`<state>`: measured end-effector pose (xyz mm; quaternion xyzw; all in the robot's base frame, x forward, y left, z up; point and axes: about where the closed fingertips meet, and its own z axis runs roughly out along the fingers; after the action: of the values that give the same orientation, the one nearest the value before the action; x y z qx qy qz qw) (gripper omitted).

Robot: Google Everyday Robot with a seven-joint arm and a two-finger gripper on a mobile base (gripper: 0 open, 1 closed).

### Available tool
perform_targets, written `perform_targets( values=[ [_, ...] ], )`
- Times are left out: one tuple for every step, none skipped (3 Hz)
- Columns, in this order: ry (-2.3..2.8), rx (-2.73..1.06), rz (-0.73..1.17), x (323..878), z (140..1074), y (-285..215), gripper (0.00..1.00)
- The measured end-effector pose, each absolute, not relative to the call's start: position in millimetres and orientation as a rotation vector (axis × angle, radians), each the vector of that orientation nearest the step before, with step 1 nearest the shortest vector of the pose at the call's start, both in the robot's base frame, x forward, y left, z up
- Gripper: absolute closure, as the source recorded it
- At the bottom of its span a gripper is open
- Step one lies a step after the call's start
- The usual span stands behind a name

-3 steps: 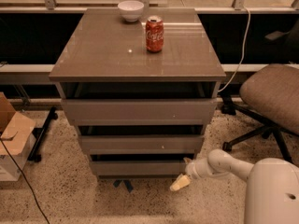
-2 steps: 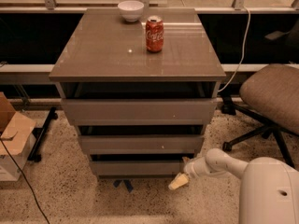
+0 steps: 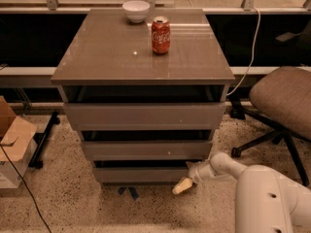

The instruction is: Open bottom drawer

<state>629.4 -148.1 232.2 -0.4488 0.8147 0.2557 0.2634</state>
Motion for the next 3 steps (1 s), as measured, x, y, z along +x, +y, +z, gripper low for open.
perform_targets(
  values=[
    [2.201,-1.193,0.719,641,221,-147,0.00],
    [2.201,-1.165,0.750,648,212,-146,0.00],
    [2.218,-1.160,0.786,643,201,-141,0.16]
  ],
)
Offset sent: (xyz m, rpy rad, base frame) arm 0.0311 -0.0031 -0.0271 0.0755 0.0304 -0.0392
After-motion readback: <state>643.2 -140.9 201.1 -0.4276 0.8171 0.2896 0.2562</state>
